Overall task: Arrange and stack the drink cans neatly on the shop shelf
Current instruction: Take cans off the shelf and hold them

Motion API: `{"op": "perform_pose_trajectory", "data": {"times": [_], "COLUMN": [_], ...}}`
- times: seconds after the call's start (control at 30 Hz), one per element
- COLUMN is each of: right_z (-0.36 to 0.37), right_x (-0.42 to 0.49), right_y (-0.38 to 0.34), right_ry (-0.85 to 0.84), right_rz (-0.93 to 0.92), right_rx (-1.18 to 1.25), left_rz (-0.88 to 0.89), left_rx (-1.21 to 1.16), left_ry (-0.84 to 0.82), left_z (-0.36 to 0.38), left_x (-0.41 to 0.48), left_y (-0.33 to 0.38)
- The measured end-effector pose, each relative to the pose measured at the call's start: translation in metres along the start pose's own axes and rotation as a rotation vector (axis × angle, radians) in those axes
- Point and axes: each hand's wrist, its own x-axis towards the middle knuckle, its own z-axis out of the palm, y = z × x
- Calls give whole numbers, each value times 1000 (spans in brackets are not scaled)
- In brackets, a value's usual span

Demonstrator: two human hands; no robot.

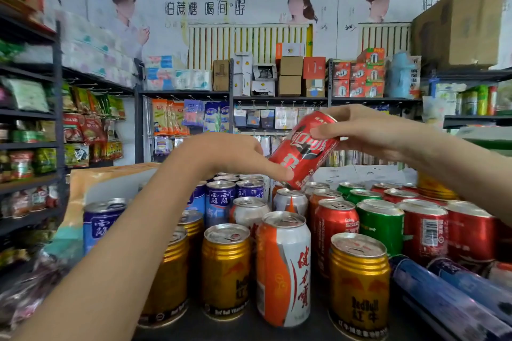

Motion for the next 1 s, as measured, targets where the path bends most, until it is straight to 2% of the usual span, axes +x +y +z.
{"op": "perform_pose_trajectory", "data": {"times": [0.17,0.27,0.57,0.77,0.87,1.0], "right_z": [11,23,61,66,59,29], "right_x": [6,6,7,6,0,-29], "right_y": [3,6,22,22,18,14], "right_ry": [-62,-131,-428,-504,-448,-200], "right_rz": [47,78,180,209,198,185], "right_rx": [-248,-364,-736,-783,-753,-627], "left_rz": [-28,-25,-11,47,100,188], "left_rx": [143,189,212,174,147,87], "left_ry": [-259,-317,-317,-272,-205,-72], "left_z": [16,22,30,38,40,45], "left_x": [-4,-5,-9,-10,-10,-17], "left_y": [-9,-8,-9,-13,-16,-7]}}
